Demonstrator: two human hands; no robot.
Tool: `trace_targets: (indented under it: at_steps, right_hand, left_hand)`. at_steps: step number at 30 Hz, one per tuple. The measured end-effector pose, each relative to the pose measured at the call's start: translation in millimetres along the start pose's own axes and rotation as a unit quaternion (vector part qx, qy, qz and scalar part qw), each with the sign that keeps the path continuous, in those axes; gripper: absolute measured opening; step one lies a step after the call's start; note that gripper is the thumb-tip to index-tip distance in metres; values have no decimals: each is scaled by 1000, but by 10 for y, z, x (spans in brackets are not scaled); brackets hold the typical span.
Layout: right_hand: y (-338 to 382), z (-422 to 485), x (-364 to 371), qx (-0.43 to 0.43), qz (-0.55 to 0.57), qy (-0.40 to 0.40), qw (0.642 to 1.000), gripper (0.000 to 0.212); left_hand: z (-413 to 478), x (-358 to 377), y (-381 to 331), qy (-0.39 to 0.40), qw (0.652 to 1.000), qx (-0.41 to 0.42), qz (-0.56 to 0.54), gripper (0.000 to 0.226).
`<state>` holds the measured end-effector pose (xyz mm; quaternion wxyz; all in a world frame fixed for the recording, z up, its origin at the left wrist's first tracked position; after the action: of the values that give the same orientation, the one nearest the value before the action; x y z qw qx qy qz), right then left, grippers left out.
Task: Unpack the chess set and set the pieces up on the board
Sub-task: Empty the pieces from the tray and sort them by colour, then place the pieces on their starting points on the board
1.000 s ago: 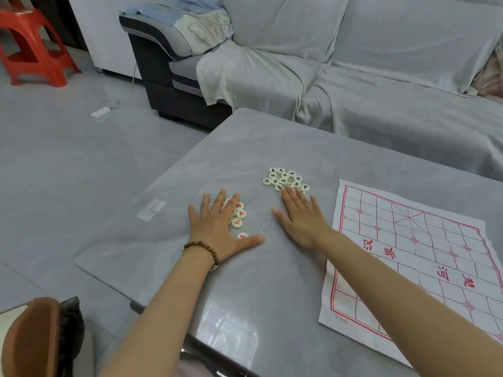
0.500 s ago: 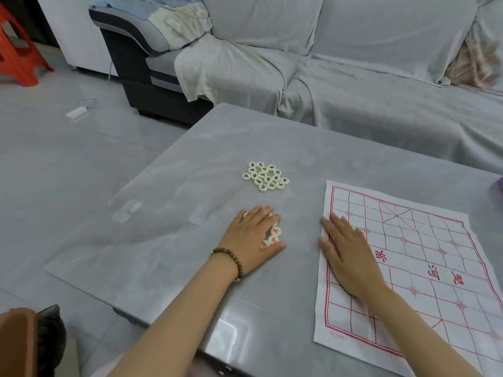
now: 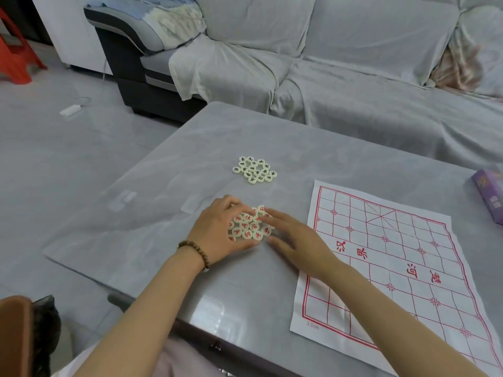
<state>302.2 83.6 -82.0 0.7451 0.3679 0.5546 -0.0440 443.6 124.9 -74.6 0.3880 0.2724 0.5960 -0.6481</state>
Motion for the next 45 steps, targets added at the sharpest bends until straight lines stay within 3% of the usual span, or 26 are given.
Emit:
trace_targets:
  at_steps: [6, 14, 19, 27, 35, 45]
  right_hand:
    - [-28, -87, 10, -15, -34, -50, 998, 27]
    - [-117, -53, -76, 59, 68, -78, 993, 18]
    - [-145, -136, -115, 67, 107, -104, 987, 13]
    - [-542, -697, -568, 118, 110, -176, 971, 15]
    - [-1404, -1327, -1251, 218, 80, -290, 929, 9]
    - [-1874, -1328, -1166, 242, 56, -219, 943, 19]
  left_hand:
    - [-52, 144, -98, 8, 999, 9, 34, 30]
    - [-1, 139, -60, -2, 999, -34, 4, 15]
    - [-15, 174, -82, 40, 998, -37, 20, 30]
    - [1, 174, -171, 0, 999, -37, 23, 24]
    - [633, 825, -1326, 41, 987, -3, -153, 31]
    - [1099, 1567, -1775, 117, 989, 30, -83, 48]
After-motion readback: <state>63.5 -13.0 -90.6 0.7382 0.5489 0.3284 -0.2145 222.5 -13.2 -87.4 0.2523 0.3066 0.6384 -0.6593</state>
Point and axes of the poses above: each hand's wrist, its own z-axis towards the middle knuckle, its own x-axis out of the palm, y = z × x, the point moved 8 cm from there along z, towards the middle knuckle, and after that the axes turned 5 degrees about -x, right-handed, at the moved point
